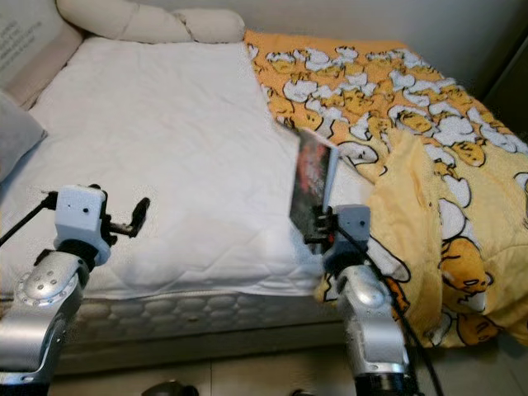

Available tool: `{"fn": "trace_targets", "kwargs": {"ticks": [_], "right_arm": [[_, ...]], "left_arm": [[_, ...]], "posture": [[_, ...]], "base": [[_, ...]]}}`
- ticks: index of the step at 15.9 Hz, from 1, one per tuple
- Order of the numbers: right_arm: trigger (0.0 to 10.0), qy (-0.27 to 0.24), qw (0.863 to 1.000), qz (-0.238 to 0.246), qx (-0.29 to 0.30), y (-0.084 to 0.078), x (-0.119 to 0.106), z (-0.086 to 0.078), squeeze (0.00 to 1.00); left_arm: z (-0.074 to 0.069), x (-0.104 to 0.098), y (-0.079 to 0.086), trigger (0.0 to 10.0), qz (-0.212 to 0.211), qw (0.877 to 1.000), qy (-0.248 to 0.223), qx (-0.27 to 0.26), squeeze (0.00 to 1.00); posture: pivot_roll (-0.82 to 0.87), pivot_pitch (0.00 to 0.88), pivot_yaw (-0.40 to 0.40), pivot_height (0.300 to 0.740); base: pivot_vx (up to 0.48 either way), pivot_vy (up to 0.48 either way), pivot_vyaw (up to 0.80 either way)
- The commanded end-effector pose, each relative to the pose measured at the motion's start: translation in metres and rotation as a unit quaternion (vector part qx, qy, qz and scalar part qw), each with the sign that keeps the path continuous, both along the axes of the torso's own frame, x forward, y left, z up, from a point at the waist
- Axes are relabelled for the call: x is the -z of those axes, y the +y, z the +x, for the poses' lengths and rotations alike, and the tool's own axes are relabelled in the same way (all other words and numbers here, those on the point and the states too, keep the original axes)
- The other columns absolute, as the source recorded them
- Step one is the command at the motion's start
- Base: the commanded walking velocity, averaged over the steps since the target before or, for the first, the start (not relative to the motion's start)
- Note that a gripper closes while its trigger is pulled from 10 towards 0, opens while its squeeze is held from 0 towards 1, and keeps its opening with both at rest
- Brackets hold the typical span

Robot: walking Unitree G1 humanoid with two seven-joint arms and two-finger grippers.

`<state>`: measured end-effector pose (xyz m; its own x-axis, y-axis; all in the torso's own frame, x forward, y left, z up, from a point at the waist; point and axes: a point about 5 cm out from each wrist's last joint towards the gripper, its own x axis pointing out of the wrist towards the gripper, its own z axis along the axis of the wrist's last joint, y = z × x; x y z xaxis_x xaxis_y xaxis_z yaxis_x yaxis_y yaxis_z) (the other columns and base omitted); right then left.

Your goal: Clean up the room

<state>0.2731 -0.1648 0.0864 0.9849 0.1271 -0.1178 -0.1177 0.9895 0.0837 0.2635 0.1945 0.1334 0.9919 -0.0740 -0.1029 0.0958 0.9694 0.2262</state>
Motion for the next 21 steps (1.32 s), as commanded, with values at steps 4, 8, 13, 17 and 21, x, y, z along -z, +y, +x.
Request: {"fn": "trace_targets", "kwargs": {"ticks": [4,8,13,17,21], "right_arm": [[10.0,-0.023,1.000,0.005,0.004,0.0005,-0.0113,0.0062,0.00],[10.0,-0.024,1.000,0.002,0.004,0.0002,-0.0117,0.0062,0.00],[10.0,-0.024,1.000,0.002,0.005,-0.0010,-0.0109,0.0072,0.00],[10.0,-0.023,1.000,0.001,0.003,-0.0014,-0.0098,0.0071,0.00],[10.0,-0.023,1.000,0.000,0.001,-0.0013,-0.0092,0.0073,0.00]], "left_arm": [[0.0017,0.0012,0.0009,10.0,0.003,1.000,0.003,0.000,0.18],[0.0016,0.0013,0.0010,10.0,0.003,1.000,0.003,-0.001,0.17],[0.0012,0.0017,0.0011,10.0,0.004,1.000,0.002,-0.002,0.17],[0.0007,0.0019,0.0013,10.0,0.003,1.000,0.001,-0.005,0.17],[0.0015,0.0013,-0.0001,10.0,-0.002,1.000,-0.003,-0.005,0.17]], "posture": [[0.04,0.000,-0.056,0.740],[0.05,0.000,-0.056,0.740],[0.05,0.000,-0.059,0.740],[0.05,0.000,-0.060,0.740],[0.05,0.000,-0.063,0.740]], "base": [[0.000,0.380,-0.34],[0.000,0.383,0.00],[0.000,0.388,0.00],[0.000,0.394,0.00],[0.000,0.297,0.00]]}}
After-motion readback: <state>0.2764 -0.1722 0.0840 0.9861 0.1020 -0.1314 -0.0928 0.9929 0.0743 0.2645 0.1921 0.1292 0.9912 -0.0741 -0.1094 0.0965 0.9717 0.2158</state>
